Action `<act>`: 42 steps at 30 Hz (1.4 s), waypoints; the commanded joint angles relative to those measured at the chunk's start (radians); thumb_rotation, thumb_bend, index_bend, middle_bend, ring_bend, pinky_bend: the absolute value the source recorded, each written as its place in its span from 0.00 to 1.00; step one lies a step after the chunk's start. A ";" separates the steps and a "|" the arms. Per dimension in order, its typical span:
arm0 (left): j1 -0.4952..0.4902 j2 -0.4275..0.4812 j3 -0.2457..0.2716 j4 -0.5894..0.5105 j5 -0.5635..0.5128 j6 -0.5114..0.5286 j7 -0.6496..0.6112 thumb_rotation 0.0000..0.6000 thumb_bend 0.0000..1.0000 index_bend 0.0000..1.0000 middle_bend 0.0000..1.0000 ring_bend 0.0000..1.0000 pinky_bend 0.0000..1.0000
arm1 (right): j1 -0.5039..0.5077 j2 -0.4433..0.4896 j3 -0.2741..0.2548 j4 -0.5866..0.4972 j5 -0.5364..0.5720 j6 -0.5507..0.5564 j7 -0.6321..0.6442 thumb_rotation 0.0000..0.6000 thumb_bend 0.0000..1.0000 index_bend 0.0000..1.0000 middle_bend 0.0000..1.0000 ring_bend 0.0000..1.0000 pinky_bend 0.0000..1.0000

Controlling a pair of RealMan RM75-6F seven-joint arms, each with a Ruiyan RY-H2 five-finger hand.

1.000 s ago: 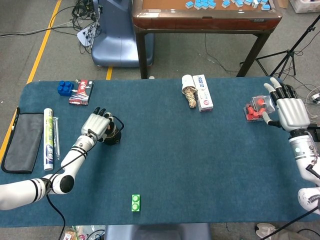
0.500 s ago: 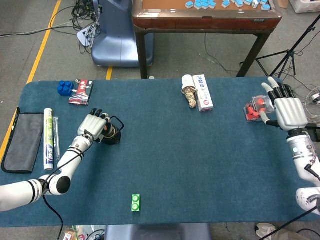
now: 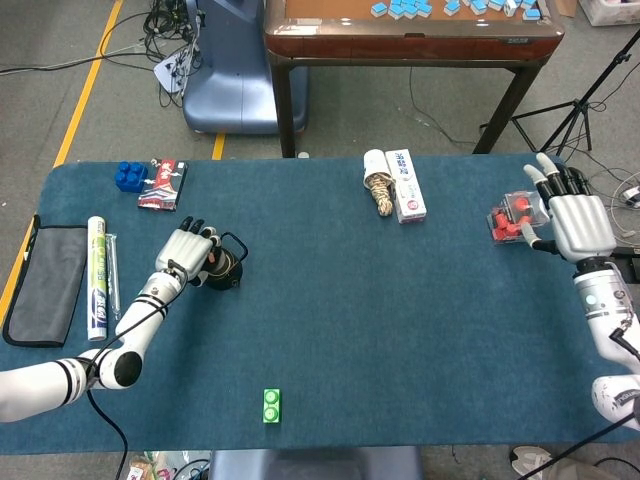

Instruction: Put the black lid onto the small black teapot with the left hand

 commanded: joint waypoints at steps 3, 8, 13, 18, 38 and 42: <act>0.002 0.001 0.001 -0.001 0.002 0.002 -0.004 1.00 0.33 0.27 0.15 0.00 0.00 | 0.002 -0.003 0.000 0.002 -0.001 0.000 -0.001 1.00 0.39 0.00 0.00 0.00 0.00; 0.005 -0.002 0.000 0.005 0.009 0.000 -0.012 1.00 0.32 0.26 0.15 0.00 0.00 | 0.003 -0.004 0.000 0.003 -0.001 0.001 -0.001 1.00 0.39 0.00 0.00 0.00 0.00; 0.004 -0.014 -0.001 0.011 0.013 -0.007 -0.020 1.00 0.32 0.26 0.15 0.00 0.00 | 0.005 -0.004 0.001 0.003 -0.001 0.001 -0.003 1.00 0.39 0.00 0.00 0.00 0.00; 0.003 -0.024 -0.001 0.018 0.017 -0.005 -0.021 1.00 0.32 0.23 0.15 0.00 0.00 | 0.004 -0.005 -0.001 0.002 -0.005 0.003 -0.002 1.00 0.39 0.00 0.00 0.00 0.00; 0.034 0.035 0.012 -0.122 0.026 0.099 0.014 1.00 0.31 0.18 0.14 0.00 0.00 | 0.001 -0.005 -0.007 -0.003 -0.031 0.013 0.018 1.00 0.39 0.00 0.00 0.00 0.00; 0.068 0.084 0.023 -0.240 0.040 0.196 0.041 1.00 0.31 0.18 0.14 0.00 0.00 | 0.001 0.003 -0.006 -0.017 -0.043 0.016 0.025 1.00 0.39 0.00 0.00 0.00 0.00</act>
